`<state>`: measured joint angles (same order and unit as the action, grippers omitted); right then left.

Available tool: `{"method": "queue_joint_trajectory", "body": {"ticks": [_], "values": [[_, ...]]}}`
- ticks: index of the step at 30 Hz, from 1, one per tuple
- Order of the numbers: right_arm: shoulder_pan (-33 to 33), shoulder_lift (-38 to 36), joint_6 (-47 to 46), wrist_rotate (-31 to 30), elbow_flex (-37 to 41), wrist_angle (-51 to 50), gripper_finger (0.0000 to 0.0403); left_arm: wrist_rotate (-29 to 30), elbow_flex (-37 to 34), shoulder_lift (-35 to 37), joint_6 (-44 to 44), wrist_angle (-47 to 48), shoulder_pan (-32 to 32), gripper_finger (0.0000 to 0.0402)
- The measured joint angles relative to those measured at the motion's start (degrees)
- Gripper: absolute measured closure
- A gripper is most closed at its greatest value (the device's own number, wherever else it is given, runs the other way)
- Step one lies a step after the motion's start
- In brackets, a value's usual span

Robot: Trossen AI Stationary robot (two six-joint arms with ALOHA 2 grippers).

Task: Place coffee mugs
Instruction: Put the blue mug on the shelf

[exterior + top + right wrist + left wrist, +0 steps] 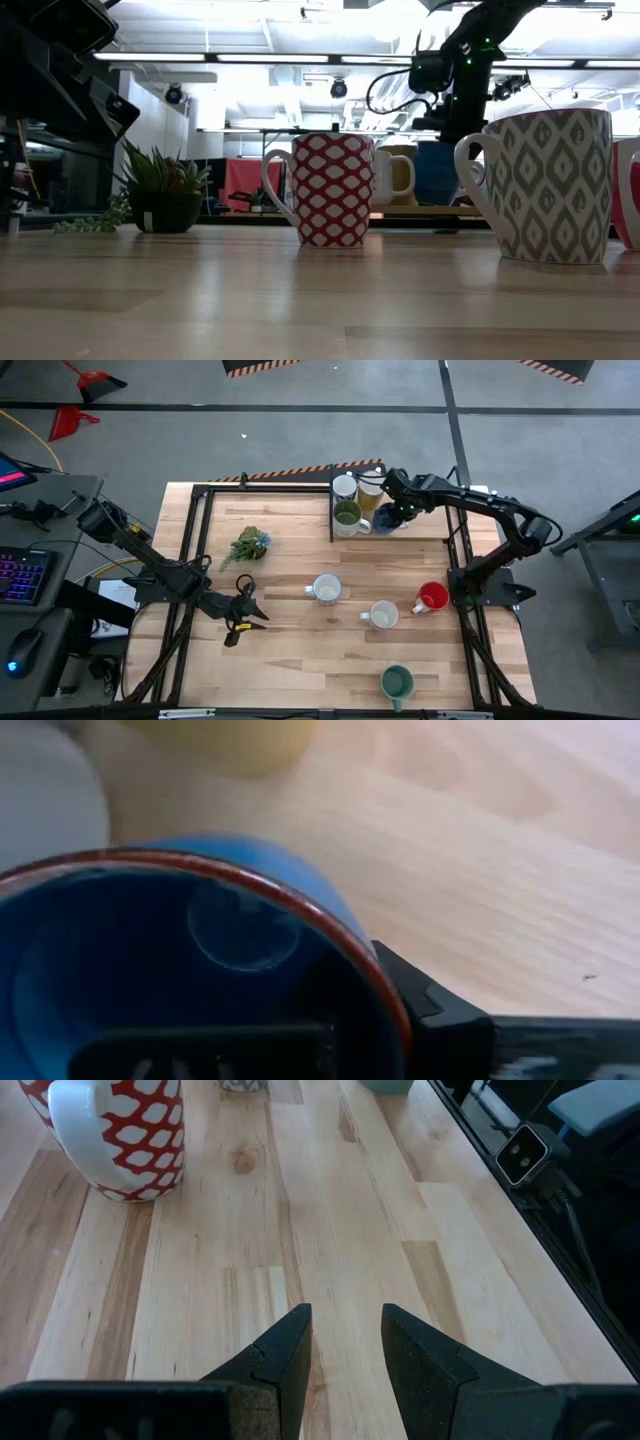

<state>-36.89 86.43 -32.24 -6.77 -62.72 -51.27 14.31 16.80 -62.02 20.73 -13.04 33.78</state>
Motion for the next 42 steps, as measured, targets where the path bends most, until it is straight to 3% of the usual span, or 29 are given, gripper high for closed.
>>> {"method": "queue_joint_trajectory", "body": {"ticks": [11, 20, 31, 42], "values": [[0.0, -0.1, 2.6, 1.3, 0.0, 4.2, 0.0345, 0.0, 0.0, 0.0, 0.2, 1.4, 0.0, 0.0289], [-0.1, -0.4, 4.1, 0.9, -0.1, 6.2, 0.0338, 0.0, 0.0, 0.0, 0.2, 1.4, 0.0, 0.0289], [-0.3, -8.2, 4.3, 0.5, -0.2, 8.3, 0.0338, 0.0, 0.0, 0.0, 0.1, 1.4, 0.0, 0.0289], [-0.4, -13.4, 4.2, -11.7, -0.2, 1.8, 0.0339, 0.0, 0.0, 0.0, 0.1, 1.4, 0.0, 0.0289]]}}
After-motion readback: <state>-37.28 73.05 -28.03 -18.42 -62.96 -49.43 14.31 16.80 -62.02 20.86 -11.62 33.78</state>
